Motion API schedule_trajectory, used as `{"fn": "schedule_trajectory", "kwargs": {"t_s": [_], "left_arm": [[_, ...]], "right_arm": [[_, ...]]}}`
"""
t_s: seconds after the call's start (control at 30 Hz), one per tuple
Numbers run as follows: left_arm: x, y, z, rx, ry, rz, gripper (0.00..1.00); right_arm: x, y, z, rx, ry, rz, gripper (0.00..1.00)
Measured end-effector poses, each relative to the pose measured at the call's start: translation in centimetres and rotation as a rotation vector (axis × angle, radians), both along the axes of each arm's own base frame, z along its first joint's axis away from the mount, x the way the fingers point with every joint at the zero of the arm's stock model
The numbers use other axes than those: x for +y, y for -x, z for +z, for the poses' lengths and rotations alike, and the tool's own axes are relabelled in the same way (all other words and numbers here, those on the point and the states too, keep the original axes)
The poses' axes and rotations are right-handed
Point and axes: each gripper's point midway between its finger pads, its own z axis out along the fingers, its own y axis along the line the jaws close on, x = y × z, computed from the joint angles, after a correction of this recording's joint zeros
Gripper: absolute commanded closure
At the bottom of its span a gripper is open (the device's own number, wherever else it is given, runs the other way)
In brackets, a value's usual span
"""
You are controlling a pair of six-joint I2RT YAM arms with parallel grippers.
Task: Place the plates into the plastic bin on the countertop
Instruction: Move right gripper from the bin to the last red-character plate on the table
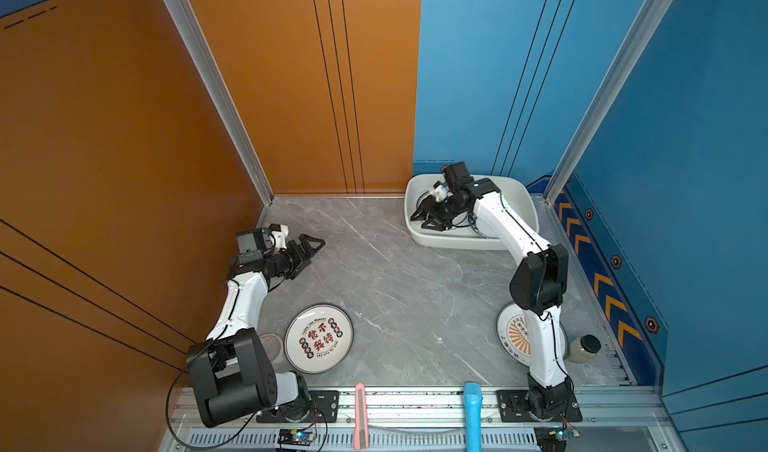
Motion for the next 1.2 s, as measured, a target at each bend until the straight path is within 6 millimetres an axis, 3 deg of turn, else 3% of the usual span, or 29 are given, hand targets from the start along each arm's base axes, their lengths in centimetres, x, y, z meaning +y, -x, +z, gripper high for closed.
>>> {"fn": "schedule_trajectory", "kwargs": {"t_s": [0.17,0.33,0.67,1.2], "left_arm": [[0.9,0.7,-1.2,0.038,0.024,0.038,0.02],[0.6,1.4,-2.0,0.064,0.039,0.038,0.02],[0.2,2.1,-2.2,0.067,0.046,0.036,0.02],[0.0,2.5,-2.5,0.076,0.057,0.039,0.02]], "right_arm": [[7.5,8.0,-2.3,0.023,0.005,0.267,0.48],[10.8,11.7,-4.0,0.028,0.006,0.398,0.48],[13.8,16.2,-10.3,0.117,0.052,0.53,0.48],[16.3,20.7,-14.1,0.195,0.038,0.646,0.5]]}}
